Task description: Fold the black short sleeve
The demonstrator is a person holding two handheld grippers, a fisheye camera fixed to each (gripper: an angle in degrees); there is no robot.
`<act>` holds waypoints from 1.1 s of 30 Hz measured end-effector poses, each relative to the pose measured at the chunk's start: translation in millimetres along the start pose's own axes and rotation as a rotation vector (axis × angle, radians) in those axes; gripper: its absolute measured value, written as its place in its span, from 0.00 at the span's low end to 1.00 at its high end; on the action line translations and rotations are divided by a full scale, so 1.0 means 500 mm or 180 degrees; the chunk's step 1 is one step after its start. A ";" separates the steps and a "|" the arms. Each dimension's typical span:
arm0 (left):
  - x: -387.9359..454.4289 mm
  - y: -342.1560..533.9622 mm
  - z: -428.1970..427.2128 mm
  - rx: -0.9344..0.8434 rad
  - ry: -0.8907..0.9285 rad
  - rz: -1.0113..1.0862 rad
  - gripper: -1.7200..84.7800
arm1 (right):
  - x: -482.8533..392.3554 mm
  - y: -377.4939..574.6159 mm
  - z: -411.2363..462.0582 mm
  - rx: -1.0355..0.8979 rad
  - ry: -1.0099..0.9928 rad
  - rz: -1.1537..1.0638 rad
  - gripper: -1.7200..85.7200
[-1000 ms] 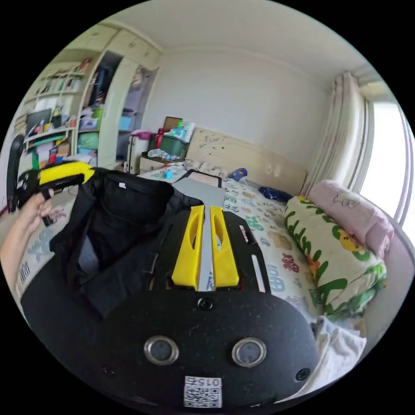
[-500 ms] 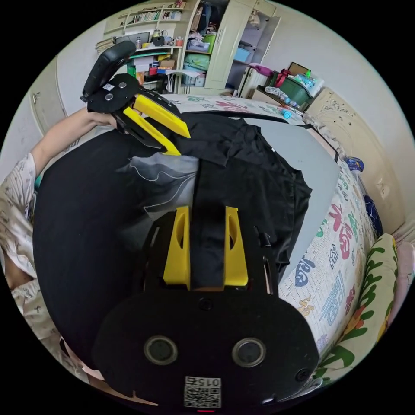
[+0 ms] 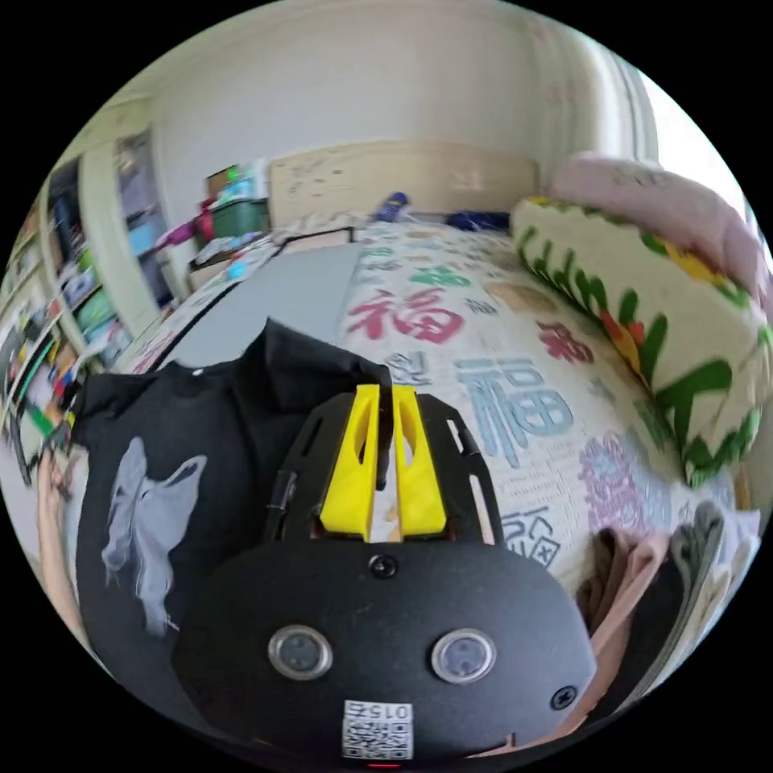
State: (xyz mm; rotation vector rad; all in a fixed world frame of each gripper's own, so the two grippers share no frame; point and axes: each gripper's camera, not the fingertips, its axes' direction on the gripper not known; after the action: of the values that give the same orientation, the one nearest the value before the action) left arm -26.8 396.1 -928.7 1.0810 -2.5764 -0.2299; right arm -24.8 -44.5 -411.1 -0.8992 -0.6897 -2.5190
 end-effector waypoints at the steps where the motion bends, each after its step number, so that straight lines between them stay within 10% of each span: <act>1: -0.039 0.014 0.011 -0.0026 -0.0037 -0.0160 0.09 | 0.032 -0.008 0.007 -0.0067 -0.0026 0.0165 0.12; 10: -0.184 0.166 0.140 -0.0350 0.0974 -0.0618 0.16 | 0.265 -0.021 -0.027 0.0116 -0.2017 0.1239 0.16; 16: 0.008 0.159 0.226 -0.0928 0.0339 0.0296 0.18 | 0.055 -0.131 -0.059 -0.0347 -0.1238 0.0387 0.15; 33: 0.016 0.176 0.268 -0.0981 0.0595 0.0071 0.09 | -0.150 -0.222 -0.078 -0.0429 0.0196 -0.0175 0.03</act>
State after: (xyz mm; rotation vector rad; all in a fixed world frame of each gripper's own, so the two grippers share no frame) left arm -139.3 454.4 -1027.3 0.9133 -2.2924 -0.4786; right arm -44.2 37.0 -522.6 -0.8538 -0.5379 -2.6565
